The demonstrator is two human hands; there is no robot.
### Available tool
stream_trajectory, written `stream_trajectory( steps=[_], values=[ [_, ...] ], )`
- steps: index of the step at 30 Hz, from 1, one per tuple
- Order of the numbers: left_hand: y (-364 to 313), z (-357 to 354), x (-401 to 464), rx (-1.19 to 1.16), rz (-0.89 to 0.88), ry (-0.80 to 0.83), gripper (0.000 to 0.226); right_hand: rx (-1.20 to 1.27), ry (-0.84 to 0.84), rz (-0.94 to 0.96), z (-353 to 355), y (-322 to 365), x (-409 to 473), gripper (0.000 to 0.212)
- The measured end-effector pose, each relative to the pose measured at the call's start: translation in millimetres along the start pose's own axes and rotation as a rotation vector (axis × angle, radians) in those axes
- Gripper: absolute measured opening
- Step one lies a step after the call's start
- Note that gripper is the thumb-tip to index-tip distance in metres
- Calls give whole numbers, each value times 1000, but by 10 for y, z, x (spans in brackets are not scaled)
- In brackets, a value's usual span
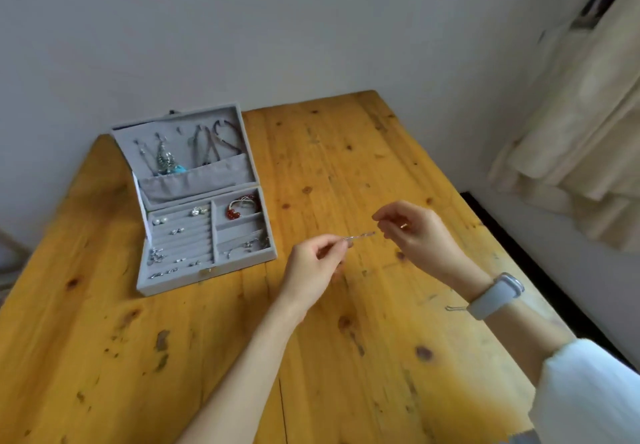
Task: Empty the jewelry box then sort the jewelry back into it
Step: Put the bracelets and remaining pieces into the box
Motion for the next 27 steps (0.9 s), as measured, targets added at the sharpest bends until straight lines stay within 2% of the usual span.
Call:
stream_trajectory(
  steps=[3, 6, 9, 15, 19, 23, 27],
  values=[
    [-47, -14, 206, 269, -62, -25, 16, -218, -87, -149, 208, -575, 95, 17],
    [-35, -56, 381, 429, -73, -15, 14, -360, 29, -303, 157, -988, 262, 37],
    [-26, -62, 546, 481, -59, -18, 15, -467, 151, -338, -72, -1049, 464, 54],
    [110, -49, 888, 501, -9, -52, 15, -427, 187, -131, -410, -798, 616, 23],
    [160, -232, 1221, 433, 9, -29, 19, -486, 137, -81, -198, -946, 687, 23],
    [155, -590, 1722, 357, 26, 2, 17, -468, 6, -107, 204, -1203, 896, 22],
    [81, -969, 2282, 321, -25, -10, 17, -432, -95, -76, 400, -1318, 1139, 23]
  ],
)
Point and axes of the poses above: each hand's wrist, its own x-axis towards the middle knuckle, its own z-axis out of the back of the hand, y = z × x, the point moved 10 cm from there along x, towards the middle knuckle, and after that the axes turned 6 degrees about -z, right-handed, at the moved point
